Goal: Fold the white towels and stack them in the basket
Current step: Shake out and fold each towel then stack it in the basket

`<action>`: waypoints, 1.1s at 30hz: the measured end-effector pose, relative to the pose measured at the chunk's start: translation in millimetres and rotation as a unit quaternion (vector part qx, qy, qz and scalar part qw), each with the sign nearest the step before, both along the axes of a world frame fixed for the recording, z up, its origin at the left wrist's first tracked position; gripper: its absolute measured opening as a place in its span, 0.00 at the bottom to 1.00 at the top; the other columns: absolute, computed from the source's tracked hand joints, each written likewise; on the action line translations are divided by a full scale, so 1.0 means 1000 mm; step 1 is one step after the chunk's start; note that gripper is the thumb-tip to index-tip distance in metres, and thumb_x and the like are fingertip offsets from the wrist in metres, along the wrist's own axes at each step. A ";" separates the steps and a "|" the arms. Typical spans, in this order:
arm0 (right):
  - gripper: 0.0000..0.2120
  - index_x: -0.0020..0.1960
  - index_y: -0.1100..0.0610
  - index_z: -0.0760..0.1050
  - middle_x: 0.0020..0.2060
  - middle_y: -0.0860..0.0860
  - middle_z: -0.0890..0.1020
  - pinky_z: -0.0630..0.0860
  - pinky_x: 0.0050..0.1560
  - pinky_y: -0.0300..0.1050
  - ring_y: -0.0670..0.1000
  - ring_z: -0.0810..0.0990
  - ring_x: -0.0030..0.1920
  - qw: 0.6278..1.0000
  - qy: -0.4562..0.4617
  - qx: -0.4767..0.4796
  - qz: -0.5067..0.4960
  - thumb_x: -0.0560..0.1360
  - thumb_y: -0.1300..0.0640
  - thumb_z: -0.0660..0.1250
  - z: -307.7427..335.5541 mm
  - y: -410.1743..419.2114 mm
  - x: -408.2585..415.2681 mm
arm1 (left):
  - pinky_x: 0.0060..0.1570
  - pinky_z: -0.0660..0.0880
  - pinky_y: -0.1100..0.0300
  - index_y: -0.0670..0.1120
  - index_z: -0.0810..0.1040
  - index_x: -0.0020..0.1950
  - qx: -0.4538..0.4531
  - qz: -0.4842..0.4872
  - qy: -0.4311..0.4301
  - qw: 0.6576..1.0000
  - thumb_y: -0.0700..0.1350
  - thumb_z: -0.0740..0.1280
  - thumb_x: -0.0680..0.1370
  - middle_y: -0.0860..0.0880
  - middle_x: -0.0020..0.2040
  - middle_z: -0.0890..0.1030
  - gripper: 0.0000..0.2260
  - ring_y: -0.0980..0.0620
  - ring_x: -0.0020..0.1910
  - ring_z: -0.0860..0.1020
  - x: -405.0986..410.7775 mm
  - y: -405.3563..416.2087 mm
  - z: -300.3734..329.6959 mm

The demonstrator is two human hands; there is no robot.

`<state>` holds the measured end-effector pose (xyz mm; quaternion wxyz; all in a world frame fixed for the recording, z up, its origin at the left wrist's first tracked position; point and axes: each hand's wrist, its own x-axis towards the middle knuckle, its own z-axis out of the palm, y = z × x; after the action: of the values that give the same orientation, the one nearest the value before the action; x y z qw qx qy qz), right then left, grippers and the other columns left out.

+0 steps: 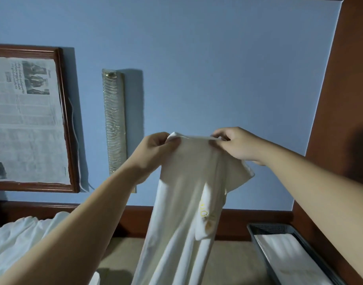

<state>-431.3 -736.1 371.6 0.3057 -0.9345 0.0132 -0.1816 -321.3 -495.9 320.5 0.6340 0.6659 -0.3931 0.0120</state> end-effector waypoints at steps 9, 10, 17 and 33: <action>0.10 0.44 0.50 0.81 0.38 0.44 0.81 0.69 0.46 0.47 0.47 0.77 0.40 0.997 0.005 0.070 0.023 0.82 0.50 0.66 -0.012 -0.010 0.014 | 0.33 0.64 0.59 0.58 0.71 0.67 0.077 0.025 -0.206 0.975 0.42 0.64 0.85 0.44 0.31 0.67 0.15 0.49 0.30 0.65 -0.018 0.002 0.020; 0.10 0.45 0.51 0.82 0.39 0.45 0.81 0.70 0.46 0.46 0.46 0.78 0.41 0.996 0.005 0.079 0.027 0.82 0.50 0.66 -0.011 -0.011 0.014 | 0.32 0.65 0.59 0.58 0.72 0.65 0.094 0.029 -0.252 0.963 0.40 0.63 0.85 0.45 0.31 0.69 0.14 0.50 0.29 0.65 -0.017 0.003 0.018; 0.10 0.50 0.52 0.84 0.43 0.48 0.84 0.77 0.49 0.44 0.47 0.82 0.43 0.996 0.018 0.083 0.034 0.82 0.55 0.64 -0.010 -0.016 0.016 | 0.42 0.75 0.57 0.57 0.83 0.65 0.271 0.017 -0.523 0.808 0.35 0.60 0.81 0.60 0.46 0.73 0.22 0.54 0.41 0.75 -0.012 0.006 0.019; 0.11 0.47 0.54 0.83 0.43 0.51 0.84 0.77 0.49 0.49 0.50 0.80 0.44 0.992 -0.017 0.128 0.014 0.78 0.47 0.69 -0.043 -0.013 0.027 | 0.52 0.72 0.53 0.58 0.86 0.48 0.288 0.054 -0.679 0.673 0.53 0.71 0.78 0.51 0.58 0.74 0.04 0.49 0.55 0.70 -0.030 -0.030 0.053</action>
<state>-404.0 -749.1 328.8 0.4257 -0.8846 0.0187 -0.1897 -351.4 -526.2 373.8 -0.0326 0.6444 -0.6624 0.3808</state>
